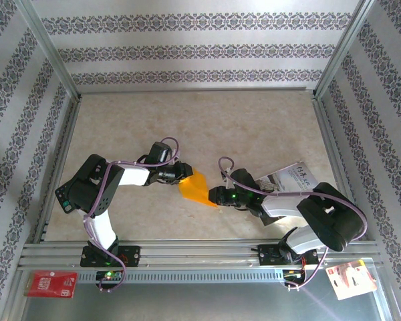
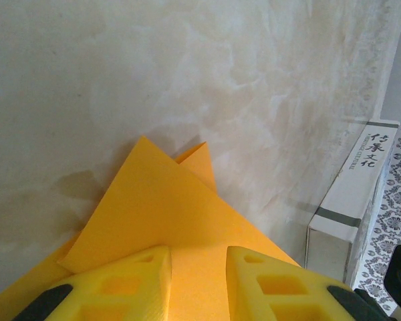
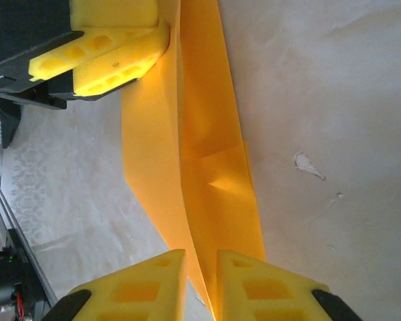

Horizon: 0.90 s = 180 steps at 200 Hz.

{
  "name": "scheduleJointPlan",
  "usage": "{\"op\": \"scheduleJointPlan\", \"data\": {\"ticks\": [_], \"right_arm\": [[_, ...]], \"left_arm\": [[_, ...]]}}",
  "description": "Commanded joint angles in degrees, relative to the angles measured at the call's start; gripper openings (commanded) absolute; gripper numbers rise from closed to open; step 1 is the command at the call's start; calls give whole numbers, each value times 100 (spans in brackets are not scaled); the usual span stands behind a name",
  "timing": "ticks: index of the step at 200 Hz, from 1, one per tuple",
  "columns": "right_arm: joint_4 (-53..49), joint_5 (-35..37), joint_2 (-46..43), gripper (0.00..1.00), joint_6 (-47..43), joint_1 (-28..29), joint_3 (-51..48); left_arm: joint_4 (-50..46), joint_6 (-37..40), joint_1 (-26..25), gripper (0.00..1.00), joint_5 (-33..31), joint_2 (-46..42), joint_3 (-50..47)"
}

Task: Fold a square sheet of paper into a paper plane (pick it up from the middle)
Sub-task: Fourth fold the wing at the center of the table.

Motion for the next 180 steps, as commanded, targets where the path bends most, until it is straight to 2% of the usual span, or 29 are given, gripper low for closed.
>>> {"op": "scheduleJointPlan", "data": {"ticks": [1,70,116,180], "right_arm": [[-108,-119,-134,21,-145,71,-273],[-489,0,-249,22,-367,93,-276],[-667,143,-105,14,-349,71,-144],[-782,240,-80,11,-341,-5,-144]], "left_arm": [[-183,187,74,27,-131,180,-156],[-282,248,75,27,-122,213,-80],[-316,295,77,27,-117,233,-76],[-362,338,78,27,-118,235,-54]]}}
